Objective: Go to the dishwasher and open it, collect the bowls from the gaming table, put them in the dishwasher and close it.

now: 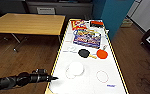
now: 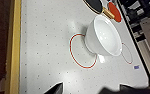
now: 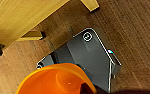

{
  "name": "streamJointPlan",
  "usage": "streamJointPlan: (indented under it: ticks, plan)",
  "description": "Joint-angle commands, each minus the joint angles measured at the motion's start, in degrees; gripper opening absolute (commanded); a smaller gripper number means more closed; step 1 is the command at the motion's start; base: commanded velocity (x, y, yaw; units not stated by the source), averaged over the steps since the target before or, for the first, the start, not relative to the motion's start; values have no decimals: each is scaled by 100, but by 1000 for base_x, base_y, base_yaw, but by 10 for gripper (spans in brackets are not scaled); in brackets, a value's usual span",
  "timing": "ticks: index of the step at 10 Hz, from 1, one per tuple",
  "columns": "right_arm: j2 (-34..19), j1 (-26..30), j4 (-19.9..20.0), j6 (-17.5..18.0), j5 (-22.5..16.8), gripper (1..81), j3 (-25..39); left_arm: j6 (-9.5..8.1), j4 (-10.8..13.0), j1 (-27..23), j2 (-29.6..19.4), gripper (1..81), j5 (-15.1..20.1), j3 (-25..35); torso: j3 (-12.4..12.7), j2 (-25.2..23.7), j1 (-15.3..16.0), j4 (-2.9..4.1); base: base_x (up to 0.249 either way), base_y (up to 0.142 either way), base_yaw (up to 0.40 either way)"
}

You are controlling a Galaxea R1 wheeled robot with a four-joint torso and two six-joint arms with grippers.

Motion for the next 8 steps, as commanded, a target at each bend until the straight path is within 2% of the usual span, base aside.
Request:
streamJointPlan:
  ticks: [1,2,4,6,8]
  plan:
    - [-254,147,-88,-8,-316,10,116,-830,-18,-904,7,811,216,-42,0,0,0,0,0,0,0]
    - [-227,139,-96,-8,-316,10,108,-1113,-9,-1018,147,811,215,-165,0,0,0,0,0,0,0]
    - [-227,148,-96,-17,-316,10,134,-1300,-18,-1246,500,811,286,-412,0,0,2,0,0,0,0]
    - [-210,139,-87,-17,-307,10,134,-1643,-18,-1291,939,811,339,-834,0,0,2,0,0,0,0]
    - [-140,148,-87,-17,-307,10,90,-1757,-18,-1361,1342,811,383,-1245,0,0,2,0,0,0,0]
